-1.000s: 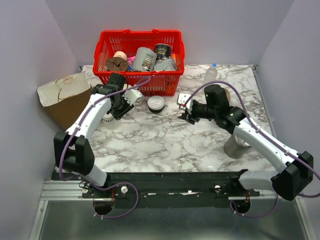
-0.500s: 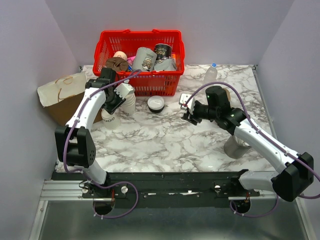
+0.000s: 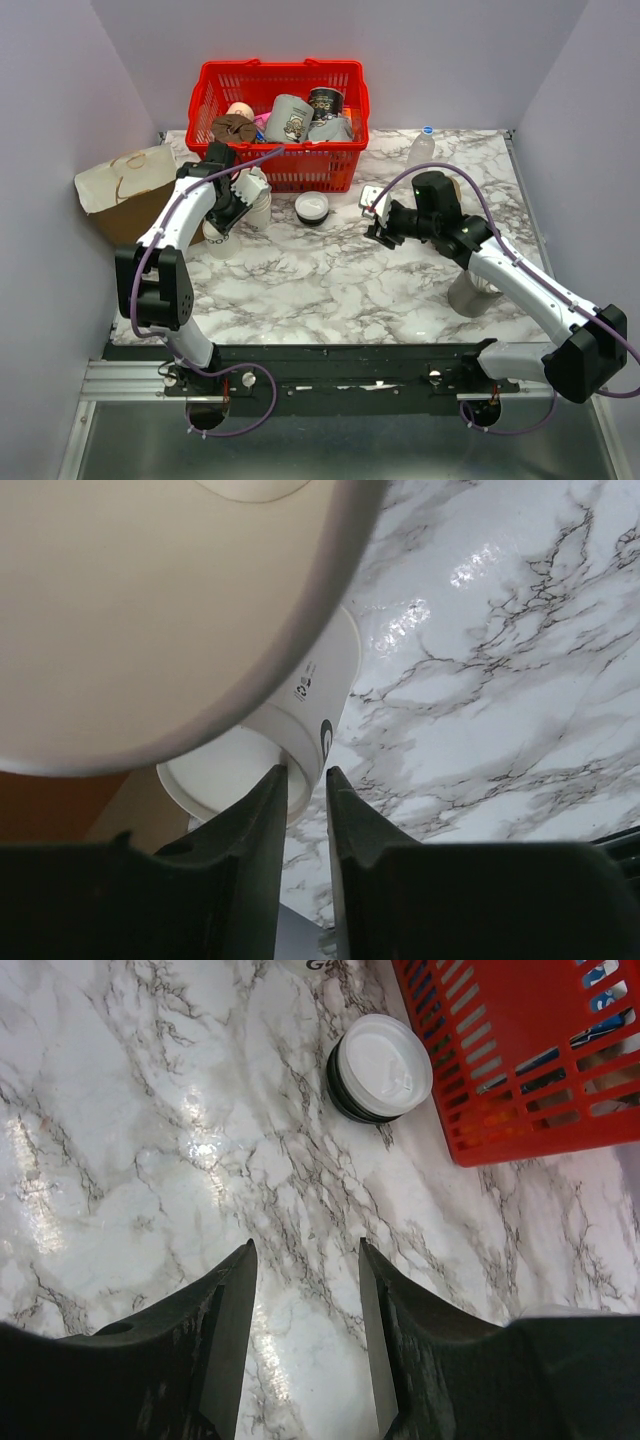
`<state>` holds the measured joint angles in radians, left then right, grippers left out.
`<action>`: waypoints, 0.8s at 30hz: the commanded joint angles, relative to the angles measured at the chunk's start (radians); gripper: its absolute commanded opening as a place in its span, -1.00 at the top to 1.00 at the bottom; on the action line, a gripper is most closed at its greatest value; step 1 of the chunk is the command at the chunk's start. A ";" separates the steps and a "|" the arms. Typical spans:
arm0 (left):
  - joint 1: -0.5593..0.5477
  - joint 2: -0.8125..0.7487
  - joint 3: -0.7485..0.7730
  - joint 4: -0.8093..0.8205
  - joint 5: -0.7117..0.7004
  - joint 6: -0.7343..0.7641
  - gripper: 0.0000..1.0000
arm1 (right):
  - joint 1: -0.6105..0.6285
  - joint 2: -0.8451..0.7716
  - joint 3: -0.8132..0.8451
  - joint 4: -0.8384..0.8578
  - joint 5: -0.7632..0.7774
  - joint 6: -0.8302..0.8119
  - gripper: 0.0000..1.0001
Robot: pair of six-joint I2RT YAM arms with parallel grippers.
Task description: Pack the takeout coffee
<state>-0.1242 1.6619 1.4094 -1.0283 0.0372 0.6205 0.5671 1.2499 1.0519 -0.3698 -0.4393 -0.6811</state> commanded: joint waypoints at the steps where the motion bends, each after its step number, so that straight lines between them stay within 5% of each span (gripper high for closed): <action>1: 0.001 0.013 -0.013 0.026 0.006 -0.013 0.47 | -0.007 -0.003 0.007 -0.023 0.010 0.002 -0.08; 9: 0.000 -0.002 -0.050 0.045 -0.008 -0.013 0.61 | -0.007 -0.004 0.002 -0.021 0.013 -0.003 -0.08; 13: -0.002 -0.028 -0.060 0.031 0.004 -0.011 1.00 | -0.009 -0.004 0.006 -0.021 0.008 0.000 -0.08; 15: -0.003 -0.059 -0.027 -0.002 0.012 -0.019 1.00 | -0.007 -0.009 0.019 -0.023 0.002 0.000 -0.08; 24: -0.003 -0.200 0.123 -0.286 0.343 -0.122 1.00 | -0.007 -0.024 0.094 -0.040 -0.113 -0.060 -0.08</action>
<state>-0.1257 1.5547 1.4540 -1.1519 0.1341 0.5644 0.5671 1.2495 1.0870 -0.3939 -0.4656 -0.7010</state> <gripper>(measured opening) 0.008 0.540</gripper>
